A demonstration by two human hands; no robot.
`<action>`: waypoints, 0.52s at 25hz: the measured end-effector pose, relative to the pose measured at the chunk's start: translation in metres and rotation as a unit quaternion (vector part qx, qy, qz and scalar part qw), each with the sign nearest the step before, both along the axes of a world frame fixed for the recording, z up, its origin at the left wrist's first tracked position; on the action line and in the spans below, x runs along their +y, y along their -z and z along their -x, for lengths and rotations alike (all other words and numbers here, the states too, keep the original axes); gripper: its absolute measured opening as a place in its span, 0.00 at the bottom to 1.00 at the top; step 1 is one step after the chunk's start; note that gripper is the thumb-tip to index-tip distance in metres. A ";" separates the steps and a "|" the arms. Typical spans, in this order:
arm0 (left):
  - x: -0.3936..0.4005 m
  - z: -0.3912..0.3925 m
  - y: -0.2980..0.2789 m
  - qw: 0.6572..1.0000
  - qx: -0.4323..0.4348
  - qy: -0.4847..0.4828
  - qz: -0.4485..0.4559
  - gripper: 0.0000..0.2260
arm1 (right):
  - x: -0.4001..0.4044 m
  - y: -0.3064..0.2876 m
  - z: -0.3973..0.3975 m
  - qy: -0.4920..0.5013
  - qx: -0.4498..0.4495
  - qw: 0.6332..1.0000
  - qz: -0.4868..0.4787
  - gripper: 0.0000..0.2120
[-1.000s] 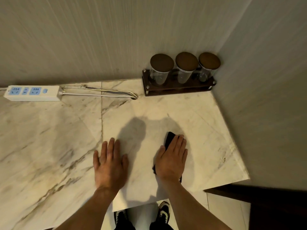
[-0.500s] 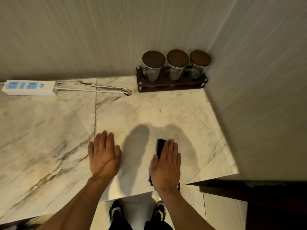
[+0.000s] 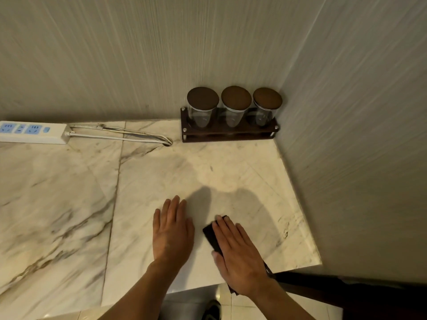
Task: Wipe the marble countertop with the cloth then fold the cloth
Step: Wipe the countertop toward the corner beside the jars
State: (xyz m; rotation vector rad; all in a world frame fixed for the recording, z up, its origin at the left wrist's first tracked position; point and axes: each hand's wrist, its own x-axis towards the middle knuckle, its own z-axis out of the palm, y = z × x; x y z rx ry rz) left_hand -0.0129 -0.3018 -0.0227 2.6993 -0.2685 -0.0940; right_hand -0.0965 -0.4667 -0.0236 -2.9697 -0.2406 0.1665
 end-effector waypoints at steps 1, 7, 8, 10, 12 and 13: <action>-0.002 0.000 0.003 1.000 -0.001 -0.003 -0.002 0.23 | -0.007 -0.001 -0.002 -0.026 0.006 1.000 0.003 0.28; -0.006 -0.002 0.014 0.998 0.008 -0.015 -0.056 0.27 | -0.036 -0.006 -0.022 -0.129 0.039 0.991 0.011 0.29; -0.007 -0.002 0.014 0.998 0.010 -0.016 -0.062 0.27 | -0.038 -0.006 -0.027 -0.141 0.043 0.989 0.015 0.29; -0.008 -0.001 0.012 0.998 0.010 -0.015 -0.068 0.26 | -0.043 -0.007 -0.035 -0.161 0.048 0.986 0.025 0.30; -0.008 0.000 0.011 0.997 0.010 -0.009 -0.075 0.25 | -0.047 -0.007 -0.045 -0.174 0.051 0.983 0.035 0.30; -0.007 0.001 0.010 0.997 0.011 -0.008 -0.080 0.25 | -0.048 -0.007 -0.050 -0.179 0.052 0.982 0.041 0.30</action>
